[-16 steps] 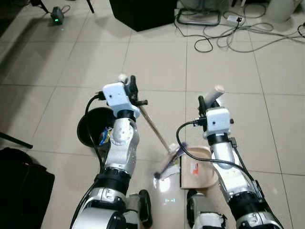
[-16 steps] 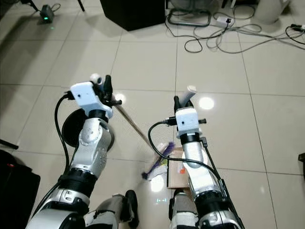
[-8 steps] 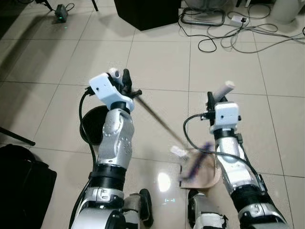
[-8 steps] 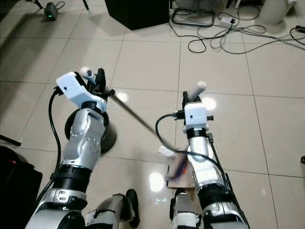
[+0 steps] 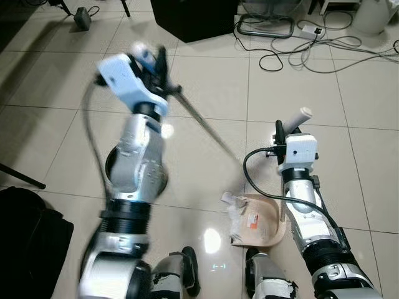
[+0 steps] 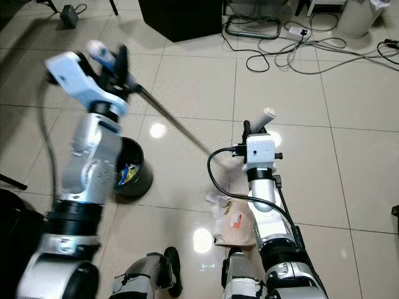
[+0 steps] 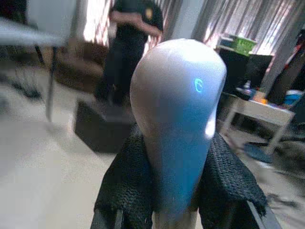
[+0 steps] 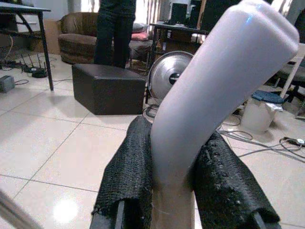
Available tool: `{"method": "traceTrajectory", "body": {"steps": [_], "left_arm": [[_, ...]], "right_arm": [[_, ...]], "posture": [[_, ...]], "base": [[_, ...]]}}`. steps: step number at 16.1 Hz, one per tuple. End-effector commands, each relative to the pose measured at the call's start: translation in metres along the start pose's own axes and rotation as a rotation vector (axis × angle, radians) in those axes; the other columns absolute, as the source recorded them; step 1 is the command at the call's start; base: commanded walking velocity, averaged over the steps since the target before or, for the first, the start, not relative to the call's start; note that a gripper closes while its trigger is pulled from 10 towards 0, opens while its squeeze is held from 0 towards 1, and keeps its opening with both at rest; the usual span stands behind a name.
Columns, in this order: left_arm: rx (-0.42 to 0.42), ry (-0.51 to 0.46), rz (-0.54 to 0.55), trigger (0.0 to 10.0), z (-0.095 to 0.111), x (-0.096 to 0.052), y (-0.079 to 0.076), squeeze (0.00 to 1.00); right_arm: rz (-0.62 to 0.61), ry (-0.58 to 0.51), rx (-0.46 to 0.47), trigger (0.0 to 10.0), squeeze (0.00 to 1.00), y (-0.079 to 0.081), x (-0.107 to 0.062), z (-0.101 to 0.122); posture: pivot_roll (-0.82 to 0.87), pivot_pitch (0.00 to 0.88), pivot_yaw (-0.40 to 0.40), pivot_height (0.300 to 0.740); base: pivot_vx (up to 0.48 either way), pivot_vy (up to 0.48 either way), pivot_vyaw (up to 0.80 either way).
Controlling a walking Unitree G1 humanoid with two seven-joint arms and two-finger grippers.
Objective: Sweep floor
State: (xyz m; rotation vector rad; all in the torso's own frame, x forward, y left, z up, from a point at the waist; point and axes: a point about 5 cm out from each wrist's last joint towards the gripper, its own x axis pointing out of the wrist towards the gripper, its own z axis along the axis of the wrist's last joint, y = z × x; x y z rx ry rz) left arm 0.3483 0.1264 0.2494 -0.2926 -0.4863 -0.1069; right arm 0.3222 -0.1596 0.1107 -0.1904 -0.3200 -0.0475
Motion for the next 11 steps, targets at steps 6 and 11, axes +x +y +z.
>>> {"method": "traceTrajectory", "body": {"steps": [6,11], "left_arm": [[0.279,0.033,-0.164,10.0,-0.031,-0.016,-0.002,0.0],[0.3,0.154,-0.161,10.0,-0.084,-0.039,-0.011,0.0]], "right_arm": [[0.006,0.008,0.055,10.0,0.0,0.006,-0.008,-0.003],[0.016,0.01,0.075,10.0,0.0,0.012,-0.011,-0.002]], "posture": [[0.05,0.199,0.092,0.74],[0.01,0.22,0.084,0.74]], "base": [[0.0,0.0,0.0],[0.0,0.0,0.0]]}}
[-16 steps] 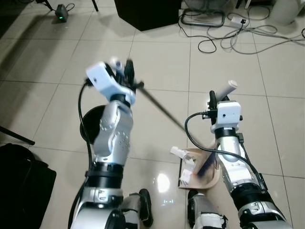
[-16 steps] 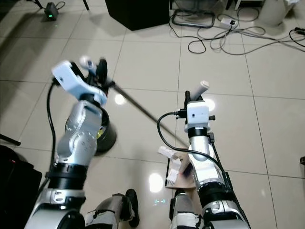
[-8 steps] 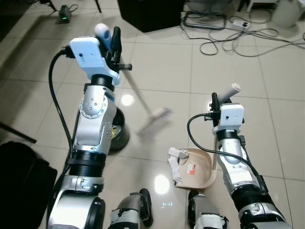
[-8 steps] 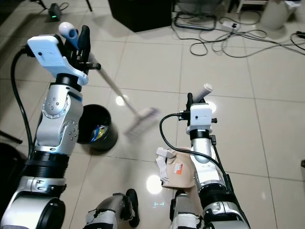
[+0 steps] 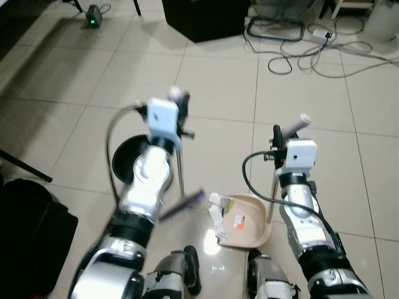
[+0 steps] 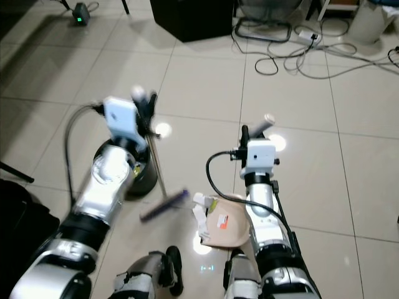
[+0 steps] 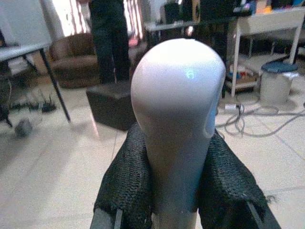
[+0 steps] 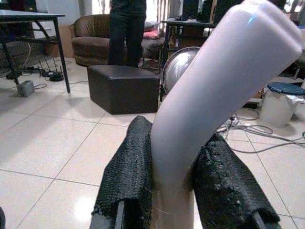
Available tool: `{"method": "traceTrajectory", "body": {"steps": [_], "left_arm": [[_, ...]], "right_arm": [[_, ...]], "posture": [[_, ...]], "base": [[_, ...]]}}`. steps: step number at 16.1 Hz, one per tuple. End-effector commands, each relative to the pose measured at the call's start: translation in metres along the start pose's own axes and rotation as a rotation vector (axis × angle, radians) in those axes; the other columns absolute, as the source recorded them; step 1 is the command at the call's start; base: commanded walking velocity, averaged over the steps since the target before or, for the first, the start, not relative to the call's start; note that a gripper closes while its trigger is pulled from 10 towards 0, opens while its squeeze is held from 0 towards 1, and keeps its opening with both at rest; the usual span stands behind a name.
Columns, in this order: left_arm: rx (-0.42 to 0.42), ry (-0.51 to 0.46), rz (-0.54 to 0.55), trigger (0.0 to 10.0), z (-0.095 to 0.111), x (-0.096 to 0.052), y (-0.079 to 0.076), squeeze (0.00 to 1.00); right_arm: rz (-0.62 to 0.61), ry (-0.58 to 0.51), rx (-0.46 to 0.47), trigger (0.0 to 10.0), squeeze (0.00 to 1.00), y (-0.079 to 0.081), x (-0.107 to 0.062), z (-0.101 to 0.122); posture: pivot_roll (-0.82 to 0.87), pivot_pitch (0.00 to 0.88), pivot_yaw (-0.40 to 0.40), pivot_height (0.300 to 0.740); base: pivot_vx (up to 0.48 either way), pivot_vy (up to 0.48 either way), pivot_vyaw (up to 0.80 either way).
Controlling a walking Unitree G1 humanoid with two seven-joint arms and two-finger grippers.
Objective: Sweep floor
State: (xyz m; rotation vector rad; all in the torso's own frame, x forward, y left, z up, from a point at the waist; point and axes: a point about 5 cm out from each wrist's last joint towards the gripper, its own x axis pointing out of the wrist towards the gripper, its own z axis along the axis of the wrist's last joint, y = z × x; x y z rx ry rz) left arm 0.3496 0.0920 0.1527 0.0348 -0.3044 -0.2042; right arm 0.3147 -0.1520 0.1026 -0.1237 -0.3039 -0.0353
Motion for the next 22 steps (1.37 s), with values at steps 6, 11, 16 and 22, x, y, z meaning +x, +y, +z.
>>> {"method": "traceTrajectory", "body": {"steps": [6,11,16,22], "left_arm": [[-0.339,-0.094,-0.022,10.0,0.02,0.008,-0.038,0.0],[-0.35,-0.212,-0.066,10.0,0.049,0.007,-0.018,0.0],[-0.226,-0.368,0.017,10.0,0.097,0.01,0.046,0.0],[-0.018,-0.279,0.086,10.0,0.091,-0.005,0.093,0.0]], "right_arm": [[0.032,0.006,0.018,10.0,0.0,0.008,-0.006,-0.001],[0.028,0.006,0.019,10.0,0.0,0.004,0.001,0.001],[-0.014,-0.038,0.068,10.0,0.0,-0.013,0.001,0.012],[-0.112,-0.093,0.151,10.0,0.0,-0.046,-0.028,0.035]], "posture": [[0.01,0.226,0.088,0.74],[0.02,0.193,0.083,0.74],[0.02,0.138,0.067,0.74],[-0.01,0.067,0.071,0.74]], "base": [[0.0,0.0,0.0],[0.0,0.0,0.0],[0.0,0.0,0.0],[0.0,0.0,0.0]]}}
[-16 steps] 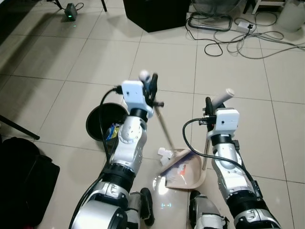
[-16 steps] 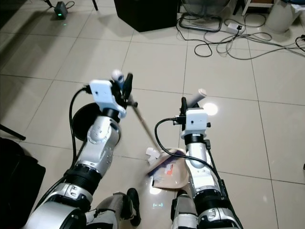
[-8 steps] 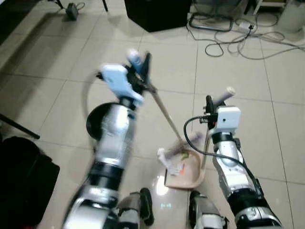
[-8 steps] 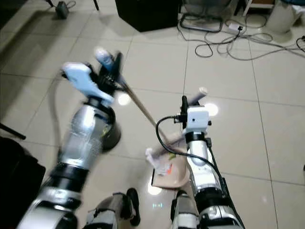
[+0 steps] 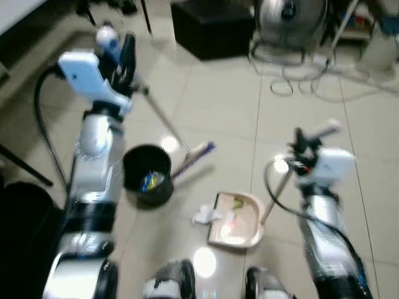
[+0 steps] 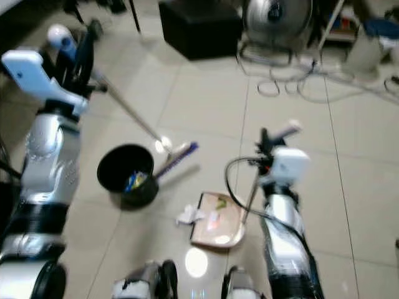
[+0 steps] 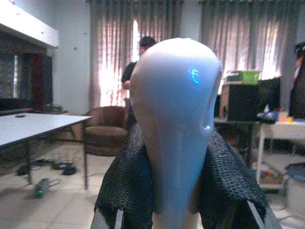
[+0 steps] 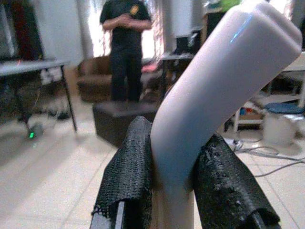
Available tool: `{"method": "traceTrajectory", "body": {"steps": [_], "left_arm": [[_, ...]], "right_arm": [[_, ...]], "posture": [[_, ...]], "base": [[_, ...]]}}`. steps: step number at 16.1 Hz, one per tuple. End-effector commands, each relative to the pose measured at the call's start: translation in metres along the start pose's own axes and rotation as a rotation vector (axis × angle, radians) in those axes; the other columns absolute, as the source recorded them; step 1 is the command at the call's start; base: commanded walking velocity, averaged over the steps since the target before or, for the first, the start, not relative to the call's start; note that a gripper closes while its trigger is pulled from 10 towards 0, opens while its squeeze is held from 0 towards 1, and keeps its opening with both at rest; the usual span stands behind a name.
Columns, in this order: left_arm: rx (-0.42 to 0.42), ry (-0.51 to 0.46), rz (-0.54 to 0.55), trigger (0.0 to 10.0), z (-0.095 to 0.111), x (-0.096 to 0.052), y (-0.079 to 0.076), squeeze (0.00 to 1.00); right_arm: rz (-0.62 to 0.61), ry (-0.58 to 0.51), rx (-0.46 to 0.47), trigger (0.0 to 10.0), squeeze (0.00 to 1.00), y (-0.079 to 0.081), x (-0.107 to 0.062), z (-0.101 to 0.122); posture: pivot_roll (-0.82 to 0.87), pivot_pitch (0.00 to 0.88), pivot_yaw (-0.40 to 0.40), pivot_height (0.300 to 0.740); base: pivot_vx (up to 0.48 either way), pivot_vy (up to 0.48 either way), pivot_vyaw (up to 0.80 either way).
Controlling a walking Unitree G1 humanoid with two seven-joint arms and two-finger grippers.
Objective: Sweep floor
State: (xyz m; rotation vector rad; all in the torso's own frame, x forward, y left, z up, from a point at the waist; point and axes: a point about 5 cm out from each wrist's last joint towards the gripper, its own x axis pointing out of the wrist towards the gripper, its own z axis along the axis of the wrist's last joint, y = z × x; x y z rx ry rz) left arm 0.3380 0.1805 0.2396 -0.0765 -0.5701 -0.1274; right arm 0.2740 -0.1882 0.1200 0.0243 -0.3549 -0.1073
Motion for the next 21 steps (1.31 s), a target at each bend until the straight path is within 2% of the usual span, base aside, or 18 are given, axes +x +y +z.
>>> {"method": "traceTrajectory", "body": {"steps": [1,4,9,12,13,14,16,19,21], "left_arm": [[0.053,0.006,-0.012,10.0,0.004,-0.002,0.004,0.0],[0.118,0.081,-0.006,10.0,-0.004,-0.027,0.013,0.0],[0.182,0.125,0.053,10.0,-0.001,-0.047,0.028,0.0],[0.213,0.29,0.075,10.0,-0.009,-0.062,0.031,0.0],[0.225,0.298,0.059,10.0,-0.009,-0.071,0.029,0.0],[0.228,0.3,0.057,10.0,-0.009,-0.073,0.029,0.0],[0.251,0.355,0.063,10.0,-0.014,-0.087,0.024,0.0],[0.269,0.404,0.067,10.0,-0.02,-0.094,0.018,0.0],[0.278,0.411,0.068,10.0,-0.022,-0.093,0.017,0.0]], "right_arm": [[-0.017,-0.053,0.02,10.0,0.0,-0.006,0.004,0.015],[-0.057,-0.101,0.043,10.0,0.0,-0.021,-0.004,0.047],[-0.031,-0.142,0.077,10.0,0.0,-0.028,0.005,0.088],[0.05,-0.122,0.159,10.0,0.0,-0.015,0.026,0.115],[0.082,-0.128,0.173,10.0,0.0,-0.008,0.037,0.126],[0.086,-0.132,0.175,10.0,0.0,-0.007,0.039,0.129],[0.119,-0.16,0.172,10.0,0.0,0.002,0.056,0.148],[0.144,-0.149,0.173,10.0,0.0,0.006,0.067,0.163],[0.141,-0.138,0.181,10.0,0.0,0.005,0.069,0.163]], "posture": [[-0.01,0.067,0.071,0.74],[-0.03,0.039,0.079,0.74],[-0.02,0.014,0.071,0.74],[-0.02,0.008,0.075,0.74],[-0.02,0.007,0.075,0.74],[-0.02,0.007,0.075,0.74],[-0.01,0.001,0.058,0.74],[0.0,0.0,0.046,0.74],[-0.01,0.0,0.044,0.74]], "base": [[0.0,0.0,0.0],[0.0,0.0,0.0],[0.0,0.0,0.0],[0.0,0.0,0.0],[0.0,0.0,0.0],[0.0,0.0,0.0],[0.0,0.0,0.0],[0.0,0.0,0.0],[0.0,0.0,0.0]]}}
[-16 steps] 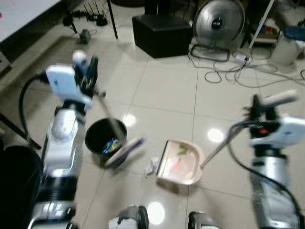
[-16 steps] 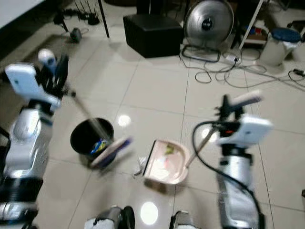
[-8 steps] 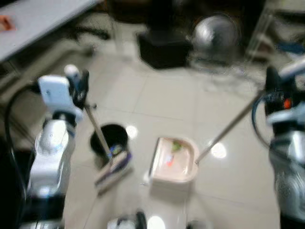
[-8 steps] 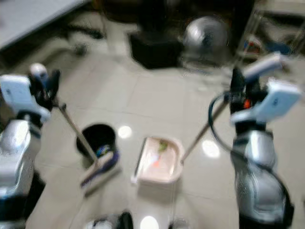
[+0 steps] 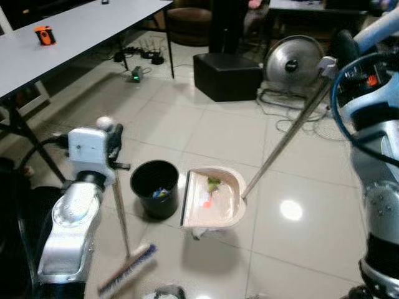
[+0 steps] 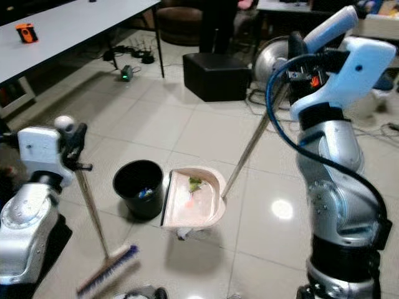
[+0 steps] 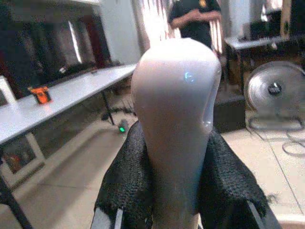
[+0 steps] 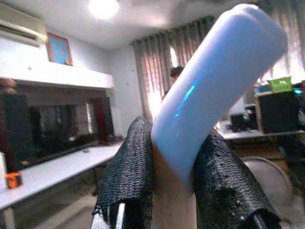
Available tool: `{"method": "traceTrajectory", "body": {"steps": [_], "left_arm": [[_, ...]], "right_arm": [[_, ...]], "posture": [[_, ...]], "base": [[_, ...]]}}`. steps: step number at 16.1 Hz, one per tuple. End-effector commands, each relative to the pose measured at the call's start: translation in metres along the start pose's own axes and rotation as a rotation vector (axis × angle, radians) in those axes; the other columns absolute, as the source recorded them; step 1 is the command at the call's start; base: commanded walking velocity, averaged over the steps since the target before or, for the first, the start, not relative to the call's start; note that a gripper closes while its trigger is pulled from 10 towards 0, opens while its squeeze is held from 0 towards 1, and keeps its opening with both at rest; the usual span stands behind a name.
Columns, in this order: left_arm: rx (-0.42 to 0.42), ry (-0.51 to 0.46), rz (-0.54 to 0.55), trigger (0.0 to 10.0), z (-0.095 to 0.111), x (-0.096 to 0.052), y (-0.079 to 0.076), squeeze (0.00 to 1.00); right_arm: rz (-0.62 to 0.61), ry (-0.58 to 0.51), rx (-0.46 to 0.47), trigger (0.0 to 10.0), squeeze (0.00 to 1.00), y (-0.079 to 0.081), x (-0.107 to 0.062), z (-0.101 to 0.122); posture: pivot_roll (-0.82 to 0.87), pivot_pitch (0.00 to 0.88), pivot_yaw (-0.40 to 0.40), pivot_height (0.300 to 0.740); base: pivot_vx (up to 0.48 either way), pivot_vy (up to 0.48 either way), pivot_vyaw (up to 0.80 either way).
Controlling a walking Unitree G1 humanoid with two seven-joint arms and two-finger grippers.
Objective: Sweep floor
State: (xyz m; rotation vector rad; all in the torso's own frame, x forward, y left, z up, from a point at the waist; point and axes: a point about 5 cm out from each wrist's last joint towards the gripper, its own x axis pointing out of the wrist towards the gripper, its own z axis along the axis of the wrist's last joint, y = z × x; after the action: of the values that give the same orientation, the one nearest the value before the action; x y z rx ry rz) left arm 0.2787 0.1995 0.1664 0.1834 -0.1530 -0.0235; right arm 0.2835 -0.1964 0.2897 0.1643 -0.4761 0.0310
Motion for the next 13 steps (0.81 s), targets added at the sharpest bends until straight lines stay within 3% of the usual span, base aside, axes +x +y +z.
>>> {"method": "traceTrajectory", "body": {"steps": [1,6,13], "left_arm": [[0.035,-0.015,0.021,10.0,0.003,0.001,0.002,0.0],[0.034,-0.04,-0.059,10.0,0.011,0.019,-0.02,0.0],[0.002,-0.037,-0.105,10.0,0.009,0.029,-0.032,0.0]], "right_arm": [[0.016,-0.014,0.025,10.0,0.0,0.004,0.004,0.007],[-0.067,0.011,0.071,10.0,0.0,-0.005,0.0,-0.001],[-0.079,0.043,0.008,10.0,0.0,-0.004,-0.009,-0.007]], "posture": [[-0.01,0.0,0.045,0.74],[-0.01,0.0,0.083,0.74],[-0.03,0.005,0.099,0.74]], "base": [[0.0,0.0,0.0],[0.0,0.0,0.0],[0.0,0.281,0.0]]}}
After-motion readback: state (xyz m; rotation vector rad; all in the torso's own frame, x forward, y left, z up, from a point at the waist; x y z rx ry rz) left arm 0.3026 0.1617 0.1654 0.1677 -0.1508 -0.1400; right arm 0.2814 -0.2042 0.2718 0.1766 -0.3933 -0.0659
